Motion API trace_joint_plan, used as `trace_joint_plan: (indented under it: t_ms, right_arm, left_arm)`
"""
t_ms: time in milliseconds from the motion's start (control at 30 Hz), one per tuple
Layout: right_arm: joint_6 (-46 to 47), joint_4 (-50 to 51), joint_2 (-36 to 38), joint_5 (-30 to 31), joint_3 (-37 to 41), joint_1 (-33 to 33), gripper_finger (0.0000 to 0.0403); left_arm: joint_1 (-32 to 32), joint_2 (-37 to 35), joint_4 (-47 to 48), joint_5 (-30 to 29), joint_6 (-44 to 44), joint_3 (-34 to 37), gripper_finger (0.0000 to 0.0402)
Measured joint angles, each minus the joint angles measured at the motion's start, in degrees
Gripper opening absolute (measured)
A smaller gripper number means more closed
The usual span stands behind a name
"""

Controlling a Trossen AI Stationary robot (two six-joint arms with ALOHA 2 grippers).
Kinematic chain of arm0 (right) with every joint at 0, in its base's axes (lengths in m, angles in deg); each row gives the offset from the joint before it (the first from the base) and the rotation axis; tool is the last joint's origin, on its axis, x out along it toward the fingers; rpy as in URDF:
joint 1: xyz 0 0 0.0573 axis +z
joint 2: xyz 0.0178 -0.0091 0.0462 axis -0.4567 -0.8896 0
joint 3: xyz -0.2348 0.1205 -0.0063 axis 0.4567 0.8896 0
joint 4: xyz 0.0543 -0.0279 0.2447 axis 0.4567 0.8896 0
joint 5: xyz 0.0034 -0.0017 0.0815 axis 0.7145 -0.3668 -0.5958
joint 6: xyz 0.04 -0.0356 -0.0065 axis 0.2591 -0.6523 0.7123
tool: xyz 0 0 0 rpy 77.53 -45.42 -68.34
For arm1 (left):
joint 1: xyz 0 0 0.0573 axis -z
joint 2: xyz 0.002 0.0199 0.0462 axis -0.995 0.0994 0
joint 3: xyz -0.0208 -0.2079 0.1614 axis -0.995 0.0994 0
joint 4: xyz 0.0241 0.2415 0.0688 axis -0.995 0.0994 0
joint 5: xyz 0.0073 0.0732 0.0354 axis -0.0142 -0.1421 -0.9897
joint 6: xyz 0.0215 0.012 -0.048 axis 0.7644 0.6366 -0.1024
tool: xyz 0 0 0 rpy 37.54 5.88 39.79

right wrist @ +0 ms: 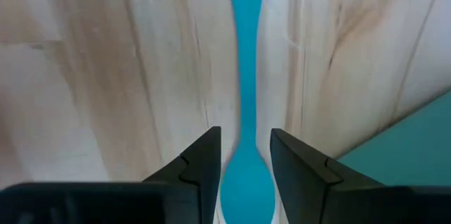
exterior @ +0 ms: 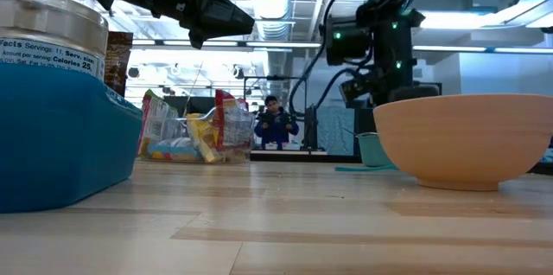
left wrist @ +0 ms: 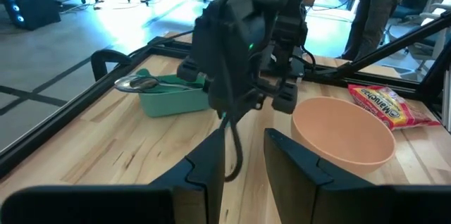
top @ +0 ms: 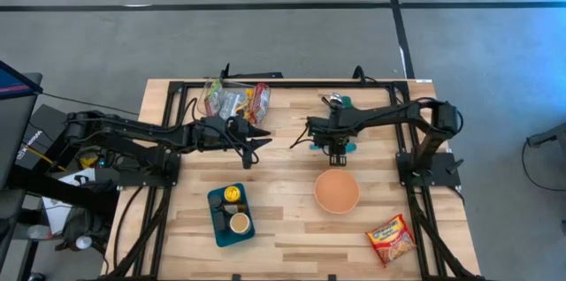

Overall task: Pick & Place Food Item
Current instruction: Put the blue baby spoon into the green bin

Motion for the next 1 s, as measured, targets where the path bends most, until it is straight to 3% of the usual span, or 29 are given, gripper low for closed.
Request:
trace_joint_plan:
  t_ms: [1000]
  right_arm:
    - [-0.46,-3.47,-1.62,-2.32,2.67,-2.3,0.0117]
  left_arm:
    - [0.01,0.0,0.0,0.02,-0.01,0.0,0.0094]
